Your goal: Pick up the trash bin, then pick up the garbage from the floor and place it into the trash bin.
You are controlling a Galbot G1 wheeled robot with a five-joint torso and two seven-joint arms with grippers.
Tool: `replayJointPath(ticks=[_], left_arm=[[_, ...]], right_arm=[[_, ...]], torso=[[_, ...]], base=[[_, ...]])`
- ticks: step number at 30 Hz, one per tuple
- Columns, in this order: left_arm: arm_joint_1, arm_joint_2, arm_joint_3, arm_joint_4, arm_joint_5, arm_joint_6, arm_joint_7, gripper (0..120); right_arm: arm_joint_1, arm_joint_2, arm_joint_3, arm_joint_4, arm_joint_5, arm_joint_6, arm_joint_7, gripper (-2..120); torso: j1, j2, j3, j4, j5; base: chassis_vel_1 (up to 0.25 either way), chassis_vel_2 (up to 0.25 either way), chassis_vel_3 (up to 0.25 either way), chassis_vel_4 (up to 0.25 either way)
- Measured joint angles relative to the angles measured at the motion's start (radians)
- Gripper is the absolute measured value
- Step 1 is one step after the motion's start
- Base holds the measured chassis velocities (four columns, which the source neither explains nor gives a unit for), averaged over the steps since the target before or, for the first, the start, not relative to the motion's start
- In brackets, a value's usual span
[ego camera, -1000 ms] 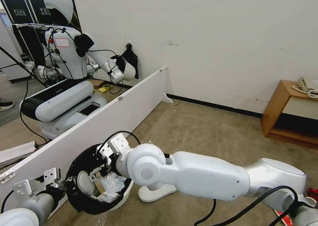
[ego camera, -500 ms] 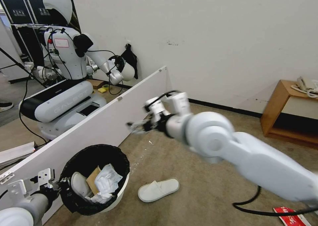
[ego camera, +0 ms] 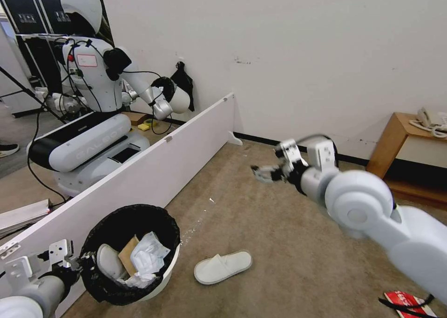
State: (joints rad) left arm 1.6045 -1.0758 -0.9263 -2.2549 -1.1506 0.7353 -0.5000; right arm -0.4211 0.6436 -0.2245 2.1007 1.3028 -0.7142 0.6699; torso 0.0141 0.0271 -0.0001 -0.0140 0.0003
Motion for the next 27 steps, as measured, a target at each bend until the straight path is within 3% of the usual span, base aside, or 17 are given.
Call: replayJointPath(ticks=[2,4,7,8,11,14,18,27], left_arm=[[0.001,-0.001,0.000,-0.001,0.001,0.000,0.000,1],[0.005,-0.005,0.002,-0.007,0.003,0.000,-0.001,1],[0.007,-0.007,0.002,-0.009,0.005,0.000,-0.001,1],[0.009,-0.009,0.003,-0.013,0.007,0.000,-0.001,1],[0.011,-0.011,0.003,-0.016,0.008,0.000,-0.001,1],[0.010,-0.015,0.006,-0.017,0.012,0.000,-0.001,1],[0.005,-0.028,0.013,-0.014,0.020,0.000,0.001,1],[-0.019,-0.039,0.038,0.015,0.036,0.000,0.007,1]], right_arm=[[-0.009,-0.006,-0.018,-0.020,-0.027,0.009,-0.020,100],[-0.011,-0.018,-0.109,-0.094,-0.177,0.047,-0.098,100],[-0.008,-0.018,-0.147,-0.124,-0.240,0.066,-0.123,100],[0.002,-0.014,-0.222,-0.176,-0.329,0.094,-0.162,100],[0.017,-0.003,-0.287,-0.210,-0.372,0.105,-0.183,100],[0.038,0.019,-0.372,-0.243,-0.435,0.126,-0.226,100],[0.065,0.071,-0.503,-0.329,-0.620,0.195,-0.320,100],[0.086,0.142,-0.627,-0.476,-0.943,0.301,-0.534,100]], torso=[[0.000,0.000,0.000,0.0001,-0.0001],[0.000,0.000,0.000,0.0002,-0.0002],[0.000,0.000,0.000,0.0001,-0.0005],[0.000,0.000,0.000,0.0002,0.0002],[0.000,0.000,0.000,0.0002,-0.0003],[0.000,0.000,0.000,0.0002,-0.0003],[0.000,0.000,0.000,0.0002,-0.0001],[0.000,0.000,0.000,0.0000,-0.0003]], base=[[0.000,0.000,0.000,0.000],[0.000,0.000,0.000,0.000],[0.000,0.000,0.000,0.000],[0.000,0.000,0.000,0.000],[0.000,0.000,0.000,0.000],[0.000,0.000,0.000,0.000],[0.000,0.000,0.000,0.000],[0.000,0.000,0.000,0.000]])
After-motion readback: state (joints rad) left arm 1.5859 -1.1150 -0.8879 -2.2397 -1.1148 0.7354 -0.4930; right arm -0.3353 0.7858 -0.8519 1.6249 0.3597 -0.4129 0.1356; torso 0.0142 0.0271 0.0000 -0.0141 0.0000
